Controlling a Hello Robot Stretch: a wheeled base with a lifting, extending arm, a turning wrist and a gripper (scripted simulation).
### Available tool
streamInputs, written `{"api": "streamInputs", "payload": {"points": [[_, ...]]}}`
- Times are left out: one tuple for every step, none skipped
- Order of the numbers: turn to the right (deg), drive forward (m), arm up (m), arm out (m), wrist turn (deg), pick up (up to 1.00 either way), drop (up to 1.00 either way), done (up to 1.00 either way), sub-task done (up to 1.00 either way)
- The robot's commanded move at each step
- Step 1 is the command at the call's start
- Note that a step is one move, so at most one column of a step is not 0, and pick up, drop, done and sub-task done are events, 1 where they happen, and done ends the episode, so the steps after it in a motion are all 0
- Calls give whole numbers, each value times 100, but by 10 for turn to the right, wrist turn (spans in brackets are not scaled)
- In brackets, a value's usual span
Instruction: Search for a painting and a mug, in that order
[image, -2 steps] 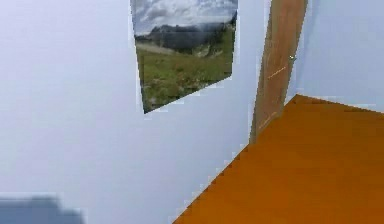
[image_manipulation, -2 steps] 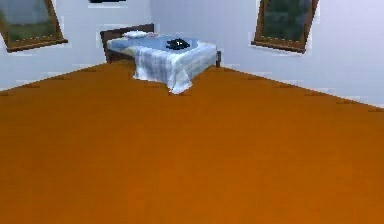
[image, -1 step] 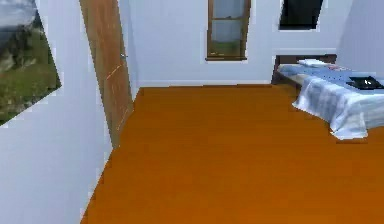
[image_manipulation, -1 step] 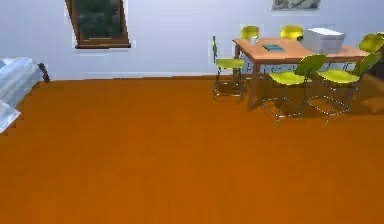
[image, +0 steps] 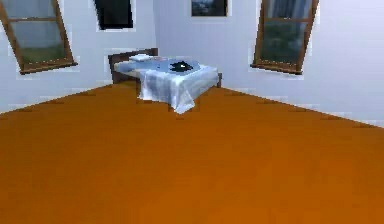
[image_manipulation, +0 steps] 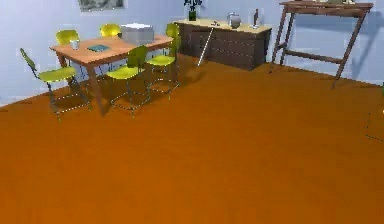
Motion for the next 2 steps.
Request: {"api": "streamInputs", "payload": {"points": [[450,0,0,0,0,0,0,0,0],[90,0,0,0,0,0,0,0,0]]}}
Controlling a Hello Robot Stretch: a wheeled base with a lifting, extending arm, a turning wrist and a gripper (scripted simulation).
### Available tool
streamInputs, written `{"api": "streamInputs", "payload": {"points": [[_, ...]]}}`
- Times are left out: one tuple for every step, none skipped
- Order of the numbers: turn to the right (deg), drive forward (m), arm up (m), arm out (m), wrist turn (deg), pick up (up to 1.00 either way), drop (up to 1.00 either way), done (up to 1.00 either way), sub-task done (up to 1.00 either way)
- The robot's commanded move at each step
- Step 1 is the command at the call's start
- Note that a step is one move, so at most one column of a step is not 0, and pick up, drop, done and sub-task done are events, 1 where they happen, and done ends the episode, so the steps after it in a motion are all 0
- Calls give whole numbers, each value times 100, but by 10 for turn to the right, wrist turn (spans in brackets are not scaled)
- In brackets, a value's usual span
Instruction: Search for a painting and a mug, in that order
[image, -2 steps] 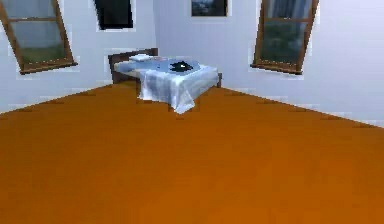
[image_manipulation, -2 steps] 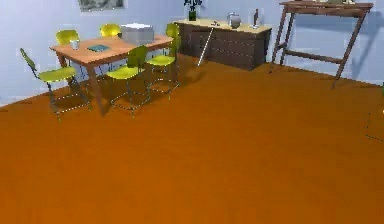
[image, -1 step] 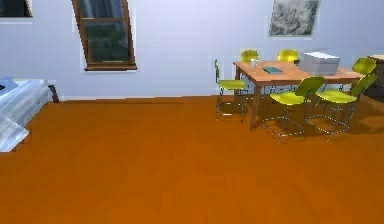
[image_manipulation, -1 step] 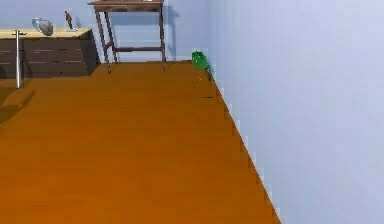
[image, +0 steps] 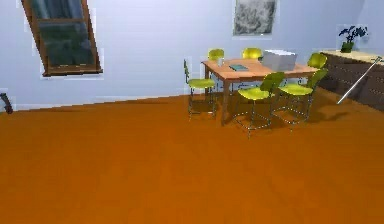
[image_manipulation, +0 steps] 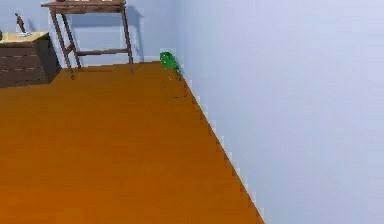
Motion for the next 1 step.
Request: {"api": "streamInputs", "payload": {"points": [[0,100,0,0,0,0,0,0,0]]}}
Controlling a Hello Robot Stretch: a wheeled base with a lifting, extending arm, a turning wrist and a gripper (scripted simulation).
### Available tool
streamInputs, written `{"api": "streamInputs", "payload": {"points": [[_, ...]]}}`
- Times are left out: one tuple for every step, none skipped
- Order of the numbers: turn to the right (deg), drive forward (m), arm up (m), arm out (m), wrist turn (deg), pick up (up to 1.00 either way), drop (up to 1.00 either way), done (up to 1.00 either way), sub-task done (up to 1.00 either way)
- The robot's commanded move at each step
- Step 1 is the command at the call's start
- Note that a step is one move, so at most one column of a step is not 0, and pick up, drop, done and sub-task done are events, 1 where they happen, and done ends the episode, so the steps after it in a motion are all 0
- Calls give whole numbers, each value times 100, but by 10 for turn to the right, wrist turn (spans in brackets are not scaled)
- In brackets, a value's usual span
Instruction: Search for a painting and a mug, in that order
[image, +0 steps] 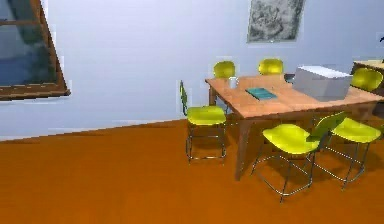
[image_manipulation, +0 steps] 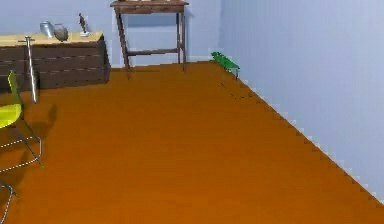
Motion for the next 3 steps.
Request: {"api": "streamInputs", "payload": {"points": [[0,90,0,0,0,0,0,0,0],[210,0,0,0,0,0,0,0,0],[0,0,0,0,0,0,0,100,0]]}}
